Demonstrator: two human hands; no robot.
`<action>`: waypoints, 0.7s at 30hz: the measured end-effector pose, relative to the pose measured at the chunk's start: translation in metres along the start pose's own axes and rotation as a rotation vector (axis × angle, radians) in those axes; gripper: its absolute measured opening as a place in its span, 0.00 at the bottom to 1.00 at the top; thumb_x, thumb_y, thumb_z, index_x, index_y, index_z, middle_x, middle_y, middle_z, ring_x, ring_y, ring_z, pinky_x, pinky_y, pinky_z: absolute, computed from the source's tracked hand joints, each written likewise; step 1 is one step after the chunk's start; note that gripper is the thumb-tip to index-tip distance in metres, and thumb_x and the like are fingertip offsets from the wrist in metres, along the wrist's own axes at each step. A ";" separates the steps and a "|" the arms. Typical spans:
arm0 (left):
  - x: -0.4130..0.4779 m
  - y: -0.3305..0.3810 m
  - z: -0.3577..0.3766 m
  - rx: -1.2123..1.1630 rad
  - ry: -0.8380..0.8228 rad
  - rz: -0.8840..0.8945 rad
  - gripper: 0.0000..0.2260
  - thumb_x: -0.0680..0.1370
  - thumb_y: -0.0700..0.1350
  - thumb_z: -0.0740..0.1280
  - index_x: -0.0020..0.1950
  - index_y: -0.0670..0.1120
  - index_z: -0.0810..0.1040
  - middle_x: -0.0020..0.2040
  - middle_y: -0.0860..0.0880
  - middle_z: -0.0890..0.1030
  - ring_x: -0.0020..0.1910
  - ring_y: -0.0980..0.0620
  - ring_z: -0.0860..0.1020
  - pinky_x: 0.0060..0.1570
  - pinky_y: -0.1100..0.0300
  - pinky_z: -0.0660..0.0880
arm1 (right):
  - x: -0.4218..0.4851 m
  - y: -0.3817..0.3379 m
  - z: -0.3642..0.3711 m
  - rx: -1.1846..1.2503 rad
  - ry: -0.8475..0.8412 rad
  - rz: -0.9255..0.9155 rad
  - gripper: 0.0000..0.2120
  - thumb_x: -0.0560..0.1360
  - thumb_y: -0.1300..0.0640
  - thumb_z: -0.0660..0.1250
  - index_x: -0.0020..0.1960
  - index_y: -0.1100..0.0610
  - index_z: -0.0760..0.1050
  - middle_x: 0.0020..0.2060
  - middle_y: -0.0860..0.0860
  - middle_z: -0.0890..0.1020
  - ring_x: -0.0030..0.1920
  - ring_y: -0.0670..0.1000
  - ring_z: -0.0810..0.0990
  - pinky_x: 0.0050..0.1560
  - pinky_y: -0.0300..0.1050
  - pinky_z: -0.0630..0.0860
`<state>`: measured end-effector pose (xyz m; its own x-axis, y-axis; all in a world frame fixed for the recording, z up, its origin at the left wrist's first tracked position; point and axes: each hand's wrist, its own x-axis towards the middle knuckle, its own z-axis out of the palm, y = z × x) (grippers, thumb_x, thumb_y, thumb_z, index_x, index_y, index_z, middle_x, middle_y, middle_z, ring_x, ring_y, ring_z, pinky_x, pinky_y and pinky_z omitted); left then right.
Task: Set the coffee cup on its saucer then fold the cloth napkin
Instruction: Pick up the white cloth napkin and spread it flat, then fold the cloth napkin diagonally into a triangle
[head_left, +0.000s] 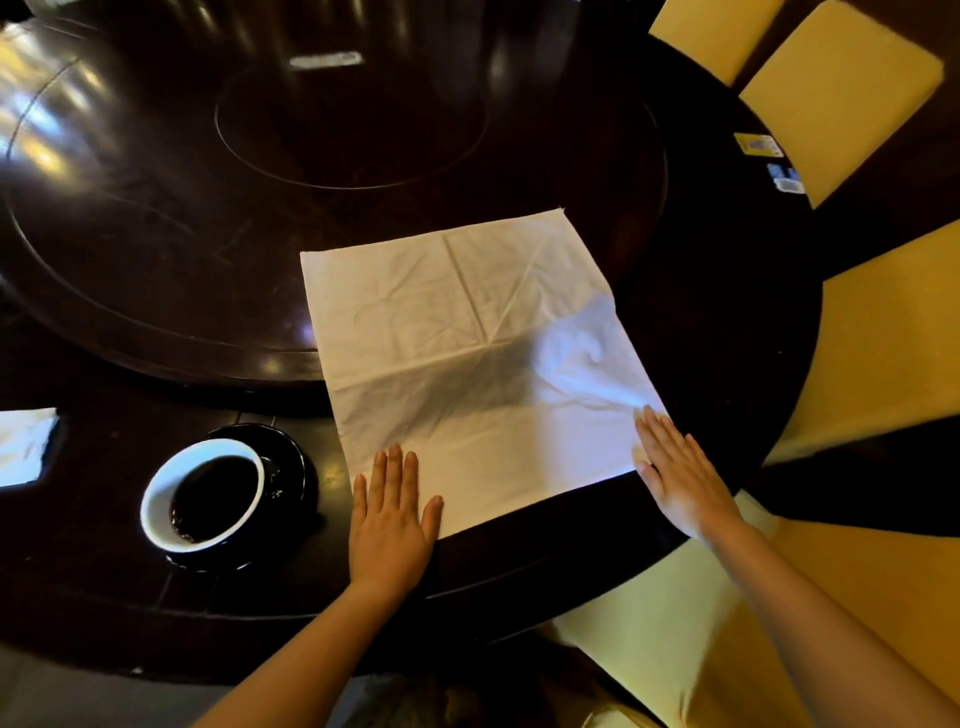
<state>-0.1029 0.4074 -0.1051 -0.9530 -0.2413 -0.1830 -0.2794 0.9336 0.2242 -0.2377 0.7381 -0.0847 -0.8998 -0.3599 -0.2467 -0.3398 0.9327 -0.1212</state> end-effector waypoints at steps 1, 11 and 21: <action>-0.004 0.000 0.000 0.003 -0.007 -0.001 0.33 0.71 0.63 0.29 0.72 0.48 0.36 0.74 0.48 0.36 0.72 0.50 0.33 0.72 0.51 0.34 | -0.005 0.001 -0.003 0.025 0.019 -0.025 0.27 0.81 0.53 0.49 0.75 0.53 0.41 0.76 0.47 0.44 0.75 0.46 0.43 0.75 0.46 0.46; -0.016 0.002 -0.008 0.019 -0.065 -0.009 0.28 0.80 0.58 0.44 0.73 0.46 0.37 0.76 0.45 0.38 0.74 0.49 0.35 0.73 0.49 0.37 | -0.016 0.009 -0.023 -0.005 0.139 0.020 0.06 0.71 0.69 0.63 0.46 0.63 0.74 0.44 0.58 0.78 0.47 0.62 0.75 0.43 0.57 0.76; 0.007 0.047 -0.047 -0.314 -0.052 0.083 0.27 0.77 0.55 0.61 0.71 0.45 0.61 0.71 0.42 0.66 0.69 0.44 0.64 0.68 0.52 0.61 | 0.020 -0.041 -0.088 0.147 0.200 -0.032 0.04 0.79 0.61 0.55 0.49 0.58 0.68 0.43 0.51 0.73 0.35 0.54 0.71 0.35 0.48 0.66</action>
<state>-0.1288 0.4374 -0.0504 -0.9691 -0.1462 -0.1986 -0.2310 0.8203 0.5232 -0.2660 0.6954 0.0004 -0.9306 -0.3631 -0.0468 -0.3385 0.9020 -0.2679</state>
